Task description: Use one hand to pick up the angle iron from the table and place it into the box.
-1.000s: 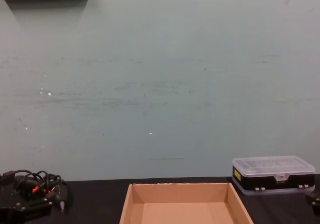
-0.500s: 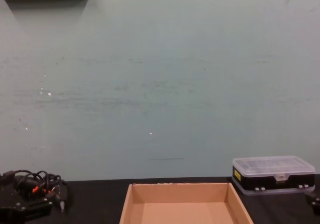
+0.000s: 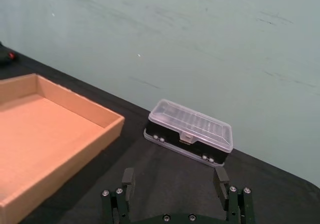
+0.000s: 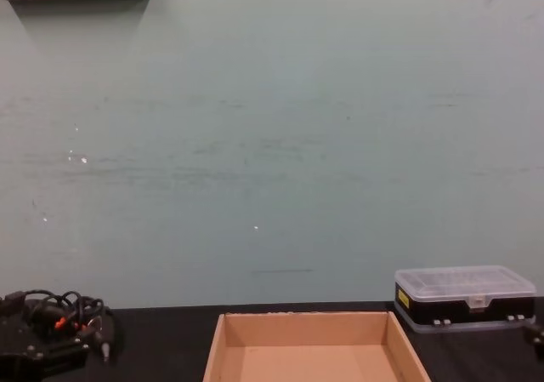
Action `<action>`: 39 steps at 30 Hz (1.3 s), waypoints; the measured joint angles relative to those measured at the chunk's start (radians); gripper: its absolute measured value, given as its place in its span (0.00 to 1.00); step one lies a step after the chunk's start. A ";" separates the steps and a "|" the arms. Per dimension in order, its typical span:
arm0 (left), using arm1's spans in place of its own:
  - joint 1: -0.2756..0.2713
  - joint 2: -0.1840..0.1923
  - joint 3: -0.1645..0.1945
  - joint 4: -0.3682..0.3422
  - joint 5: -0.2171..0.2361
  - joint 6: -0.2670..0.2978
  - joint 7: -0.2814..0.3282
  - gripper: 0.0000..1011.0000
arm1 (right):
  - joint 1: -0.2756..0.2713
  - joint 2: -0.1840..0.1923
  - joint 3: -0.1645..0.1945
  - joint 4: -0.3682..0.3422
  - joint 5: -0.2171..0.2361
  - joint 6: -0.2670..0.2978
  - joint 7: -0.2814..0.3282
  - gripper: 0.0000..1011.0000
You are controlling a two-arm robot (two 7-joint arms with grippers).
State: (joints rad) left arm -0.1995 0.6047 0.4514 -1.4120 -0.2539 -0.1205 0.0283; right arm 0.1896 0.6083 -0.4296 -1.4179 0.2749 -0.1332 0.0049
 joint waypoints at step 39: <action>0.000 0.000 0.000 0.000 0.000 0.000 0.000 0.99 | -0.194 0.125 0.072 -0.176 0.241 -0.044 0.548 0.99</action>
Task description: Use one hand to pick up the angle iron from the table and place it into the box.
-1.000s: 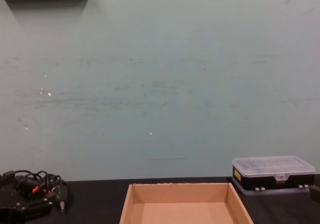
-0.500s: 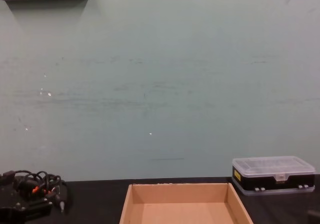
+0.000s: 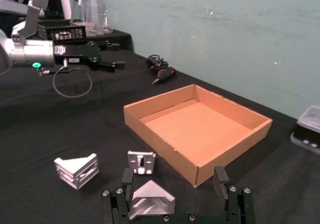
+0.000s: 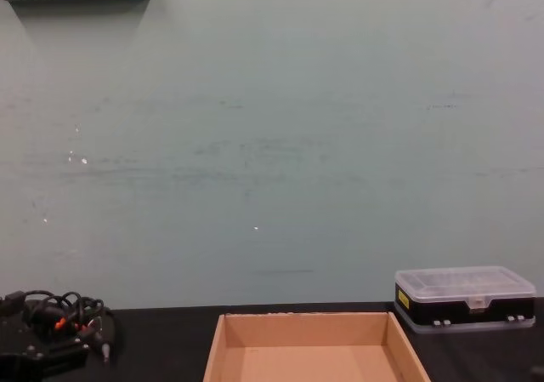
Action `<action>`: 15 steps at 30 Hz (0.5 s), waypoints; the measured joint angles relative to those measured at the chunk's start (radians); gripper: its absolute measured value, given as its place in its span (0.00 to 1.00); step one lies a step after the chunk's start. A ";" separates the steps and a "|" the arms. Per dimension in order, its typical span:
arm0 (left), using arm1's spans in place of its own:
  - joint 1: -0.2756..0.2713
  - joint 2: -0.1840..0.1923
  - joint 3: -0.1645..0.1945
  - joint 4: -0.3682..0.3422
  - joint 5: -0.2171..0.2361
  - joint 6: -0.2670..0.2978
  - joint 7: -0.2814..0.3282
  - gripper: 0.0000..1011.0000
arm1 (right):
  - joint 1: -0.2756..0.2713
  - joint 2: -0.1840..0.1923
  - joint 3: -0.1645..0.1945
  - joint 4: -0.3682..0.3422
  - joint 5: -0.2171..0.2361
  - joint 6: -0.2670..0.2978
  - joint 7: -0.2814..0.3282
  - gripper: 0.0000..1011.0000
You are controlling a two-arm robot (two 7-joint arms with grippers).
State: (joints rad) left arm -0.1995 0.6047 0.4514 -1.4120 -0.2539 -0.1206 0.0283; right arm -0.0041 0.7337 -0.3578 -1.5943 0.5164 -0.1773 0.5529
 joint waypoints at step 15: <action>0.000 0.000 0.000 0.000 0.000 0.000 0.000 0.99 | 0.031 -0.044 -0.030 0.043 -0.053 0.052 0.056 0.99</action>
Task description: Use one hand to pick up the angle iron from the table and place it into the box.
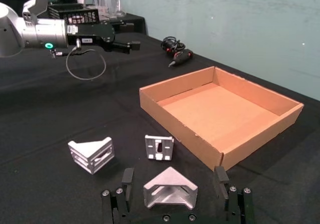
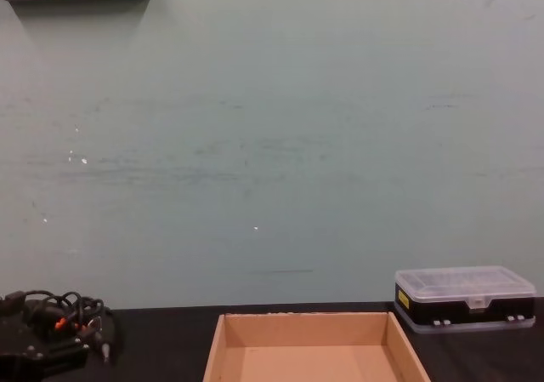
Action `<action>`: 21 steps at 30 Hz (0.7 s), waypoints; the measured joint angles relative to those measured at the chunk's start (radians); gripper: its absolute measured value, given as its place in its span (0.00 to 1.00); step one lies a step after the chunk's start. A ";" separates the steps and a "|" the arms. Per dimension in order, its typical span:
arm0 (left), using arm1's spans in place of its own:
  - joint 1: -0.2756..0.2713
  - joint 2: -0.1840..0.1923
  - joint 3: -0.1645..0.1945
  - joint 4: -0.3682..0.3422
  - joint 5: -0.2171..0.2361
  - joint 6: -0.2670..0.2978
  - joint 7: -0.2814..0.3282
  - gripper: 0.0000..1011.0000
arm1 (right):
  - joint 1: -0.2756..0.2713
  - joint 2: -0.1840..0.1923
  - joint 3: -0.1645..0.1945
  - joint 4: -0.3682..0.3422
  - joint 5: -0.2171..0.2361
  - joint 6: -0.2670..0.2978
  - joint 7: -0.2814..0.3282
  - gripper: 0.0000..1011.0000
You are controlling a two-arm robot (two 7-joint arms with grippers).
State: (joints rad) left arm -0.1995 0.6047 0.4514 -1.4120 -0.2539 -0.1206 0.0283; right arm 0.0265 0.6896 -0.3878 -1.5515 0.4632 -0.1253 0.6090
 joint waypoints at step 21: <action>0.000 0.000 0.000 0.000 0.000 0.000 0.000 0.99 | 0.055 -0.050 -0.028 0.065 -0.037 0.050 0.029 0.99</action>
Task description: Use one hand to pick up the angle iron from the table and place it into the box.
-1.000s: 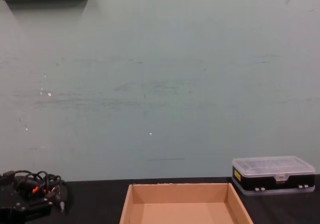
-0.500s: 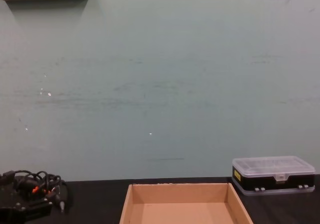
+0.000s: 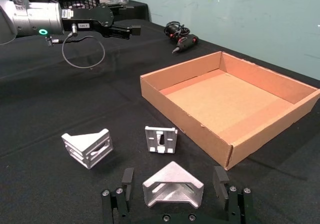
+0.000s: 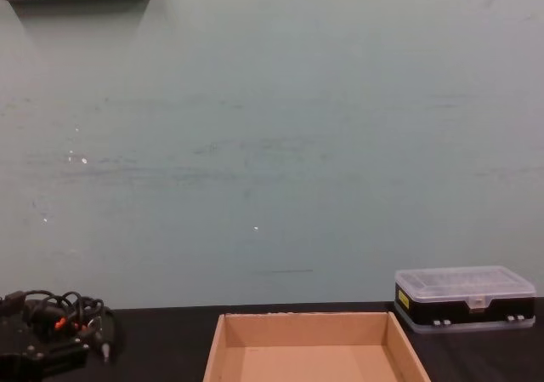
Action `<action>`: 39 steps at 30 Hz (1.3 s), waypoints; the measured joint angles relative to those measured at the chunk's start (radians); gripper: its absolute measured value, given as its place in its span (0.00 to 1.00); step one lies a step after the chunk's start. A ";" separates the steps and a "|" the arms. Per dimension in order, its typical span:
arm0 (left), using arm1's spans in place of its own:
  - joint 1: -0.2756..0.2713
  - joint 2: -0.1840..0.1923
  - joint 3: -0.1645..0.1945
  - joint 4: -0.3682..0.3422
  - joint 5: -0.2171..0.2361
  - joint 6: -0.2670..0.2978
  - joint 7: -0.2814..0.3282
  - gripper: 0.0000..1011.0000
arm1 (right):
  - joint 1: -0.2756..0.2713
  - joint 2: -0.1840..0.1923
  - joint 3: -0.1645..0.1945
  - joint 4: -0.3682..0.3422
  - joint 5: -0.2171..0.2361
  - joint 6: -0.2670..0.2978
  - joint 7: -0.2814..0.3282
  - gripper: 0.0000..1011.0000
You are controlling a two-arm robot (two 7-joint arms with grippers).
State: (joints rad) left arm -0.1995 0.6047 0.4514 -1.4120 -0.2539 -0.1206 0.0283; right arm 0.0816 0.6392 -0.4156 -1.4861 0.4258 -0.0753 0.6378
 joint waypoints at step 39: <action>0.000 0.000 0.000 0.000 0.000 0.000 0.000 0.99 | 0.052 -0.017 -0.041 0.040 -0.022 0.068 0.001 0.99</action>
State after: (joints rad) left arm -0.1995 0.6047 0.4514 -1.4120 -0.2538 -0.1206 0.0283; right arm 0.1337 0.6220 -0.4566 -1.4460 0.4038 -0.0075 0.6392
